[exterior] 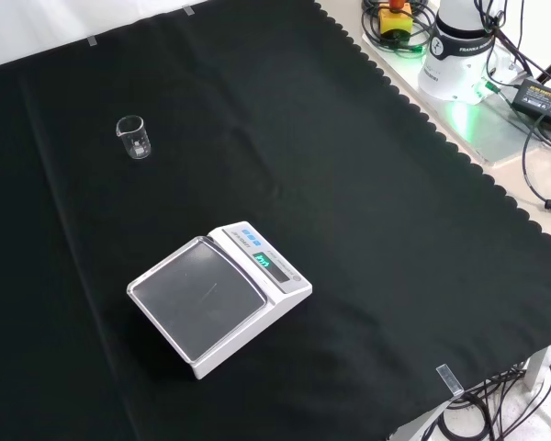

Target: Pick up the beaker.

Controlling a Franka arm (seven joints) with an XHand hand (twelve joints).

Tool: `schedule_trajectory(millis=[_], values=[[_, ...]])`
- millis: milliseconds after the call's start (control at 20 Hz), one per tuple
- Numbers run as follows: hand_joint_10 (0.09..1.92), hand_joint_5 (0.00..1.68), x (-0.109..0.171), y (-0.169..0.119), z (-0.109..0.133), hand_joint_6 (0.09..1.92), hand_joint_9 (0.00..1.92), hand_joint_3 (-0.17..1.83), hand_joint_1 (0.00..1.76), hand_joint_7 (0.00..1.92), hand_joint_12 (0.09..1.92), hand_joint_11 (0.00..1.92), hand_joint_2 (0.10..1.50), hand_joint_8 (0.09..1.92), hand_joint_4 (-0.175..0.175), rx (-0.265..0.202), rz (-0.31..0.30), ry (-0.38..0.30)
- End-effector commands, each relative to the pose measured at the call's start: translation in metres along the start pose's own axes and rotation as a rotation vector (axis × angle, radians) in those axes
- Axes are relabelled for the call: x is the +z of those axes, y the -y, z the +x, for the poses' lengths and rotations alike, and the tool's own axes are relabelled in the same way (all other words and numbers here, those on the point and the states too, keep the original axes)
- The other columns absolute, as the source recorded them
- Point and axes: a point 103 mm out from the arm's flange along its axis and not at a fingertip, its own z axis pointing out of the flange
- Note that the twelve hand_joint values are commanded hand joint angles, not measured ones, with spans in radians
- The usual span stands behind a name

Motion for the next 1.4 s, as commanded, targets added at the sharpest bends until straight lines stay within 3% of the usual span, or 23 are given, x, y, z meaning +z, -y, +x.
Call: schedule_trajectory(millis=[50,350,600,750,950,1200,1400], values=[[0.77,0.16,0.001,-0.001,-0.003,0.09,0.03,0.1,0.09,0.03,1.48,0.02,0.98,0.56,-0.035,0.003,-0.009,0.009],[0.77,0.12,0.012,-0.019,-0.009,0.09,0.03,0.11,0.03,0.0,1.49,0.0,1.01,0.52,-0.026,0.028,0.0,0.017],[0.8,0.13,0.045,-0.054,-0.035,0.09,0.06,0.11,0.05,0.0,1.52,0.0,1.01,0.58,-0.027,0.141,-0.077,0.039],[0.82,0.14,0.073,-0.087,-0.057,0.09,0.08,0.11,0.08,0.0,1.54,0.01,1.0,0.62,-0.029,0.169,-0.13,0.009],[0.84,0.16,0.108,-0.13,-0.084,0.09,0.11,0.11,0.11,0.0,1.54,0.04,1.0,0.67,-0.035,0.155,-0.172,-0.072],[0.85,0.2,0.151,-0.194,-0.117,0.09,0.13,0.11,0.12,0.01,1.54,0.05,0.99,0.74,-0.044,0.183,-0.217,-0.042],[0.86,0.23,0.178,-0.245,-0.12,0.09,0.16,0.11,0.13,0.02,1.54,0.07,0.99,0.78,-0.05,0.216,-0.225,-0.06]])
